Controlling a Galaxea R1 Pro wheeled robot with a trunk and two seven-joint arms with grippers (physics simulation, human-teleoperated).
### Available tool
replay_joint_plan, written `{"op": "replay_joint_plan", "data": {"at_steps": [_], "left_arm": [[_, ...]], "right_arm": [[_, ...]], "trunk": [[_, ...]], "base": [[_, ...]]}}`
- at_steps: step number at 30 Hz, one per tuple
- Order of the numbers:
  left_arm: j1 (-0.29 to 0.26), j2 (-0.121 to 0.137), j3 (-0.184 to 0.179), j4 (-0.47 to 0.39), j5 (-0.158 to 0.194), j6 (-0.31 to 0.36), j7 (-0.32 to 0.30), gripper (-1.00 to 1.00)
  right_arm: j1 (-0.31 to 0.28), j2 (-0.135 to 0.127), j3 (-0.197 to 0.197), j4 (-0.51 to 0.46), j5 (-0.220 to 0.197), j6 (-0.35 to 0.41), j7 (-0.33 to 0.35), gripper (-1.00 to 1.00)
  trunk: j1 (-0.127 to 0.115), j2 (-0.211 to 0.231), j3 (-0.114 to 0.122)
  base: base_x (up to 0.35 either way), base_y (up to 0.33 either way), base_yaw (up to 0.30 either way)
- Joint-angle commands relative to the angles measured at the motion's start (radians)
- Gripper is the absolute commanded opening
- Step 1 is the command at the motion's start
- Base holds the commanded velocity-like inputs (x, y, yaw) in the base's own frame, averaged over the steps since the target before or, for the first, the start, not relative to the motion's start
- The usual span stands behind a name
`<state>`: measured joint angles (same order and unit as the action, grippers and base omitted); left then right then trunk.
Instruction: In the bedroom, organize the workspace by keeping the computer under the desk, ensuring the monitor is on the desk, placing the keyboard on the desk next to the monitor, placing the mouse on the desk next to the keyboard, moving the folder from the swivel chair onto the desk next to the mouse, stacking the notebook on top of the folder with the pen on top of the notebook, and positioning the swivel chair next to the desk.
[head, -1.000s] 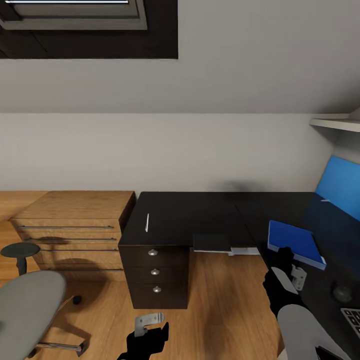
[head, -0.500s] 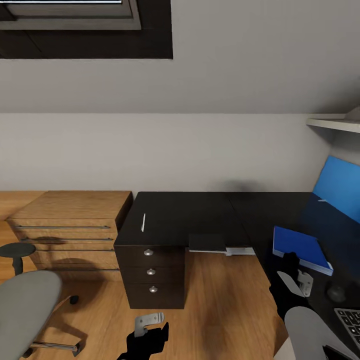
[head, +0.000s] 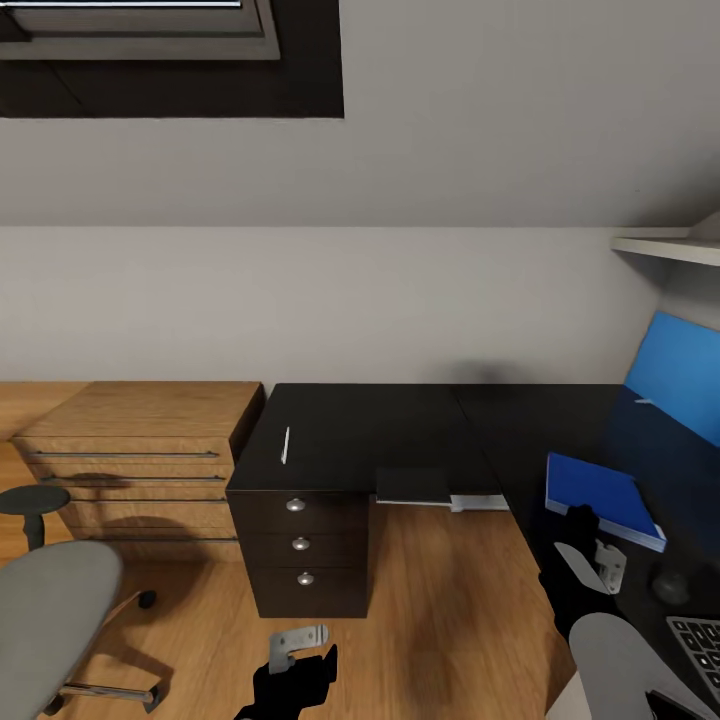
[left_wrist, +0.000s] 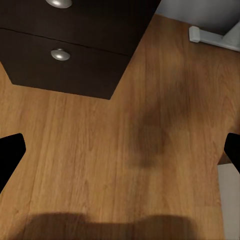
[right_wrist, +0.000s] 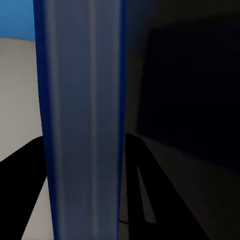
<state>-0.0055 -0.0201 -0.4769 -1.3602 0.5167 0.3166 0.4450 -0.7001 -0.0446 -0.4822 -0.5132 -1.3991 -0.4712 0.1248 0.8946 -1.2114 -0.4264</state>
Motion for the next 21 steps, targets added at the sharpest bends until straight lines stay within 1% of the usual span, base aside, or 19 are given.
{"op": "replay_joint_plan", "data": {"at_steps": [1, 6, 10, 21], "left_arm": [[-0.001, 0.000, -0.001, -0.001, 0.008, 0.002, 0.008, 1.00], [-0.001, 0.000, -0.001, -0.001, 0.008, 0.002, 0.007, 1.00], [-0.001, 0.000, -0.001, -0.001, 0.009, 0.002, 0.006, 1.00], [-0.001, -0.001, -0.002, 0.000, 0.008, 0.002, 0.006, 1.00]], "right_arm": [[-0.001, 0.000, -0.001, 0.001, -0.011, -0.001, 0.009, -1.00], [-0.001, 0.000, -0.002, 0.001, -0.011, -0.001, 0.009, -1.00], [-0.001, 0.000, -0.001, 0.001, -0.011, -0.001, 0.009, -1.00], [-0.001, 0.000, -0.001, 0.001, -0.011, -0.001, 0.009, -1.00]], "trunk": [[0.000, -0.001, -0.001], [0.000, -0.001, -0.001], [0.000, -0.001, -0.001], [0.000, -0.001, -0.001]], "base": [[0.000, 0.000, 0.000], [0.012, 0.000, 0.000], [0.145, -0.015, 0.000], [0.056, -0.002, 0.000]]}}
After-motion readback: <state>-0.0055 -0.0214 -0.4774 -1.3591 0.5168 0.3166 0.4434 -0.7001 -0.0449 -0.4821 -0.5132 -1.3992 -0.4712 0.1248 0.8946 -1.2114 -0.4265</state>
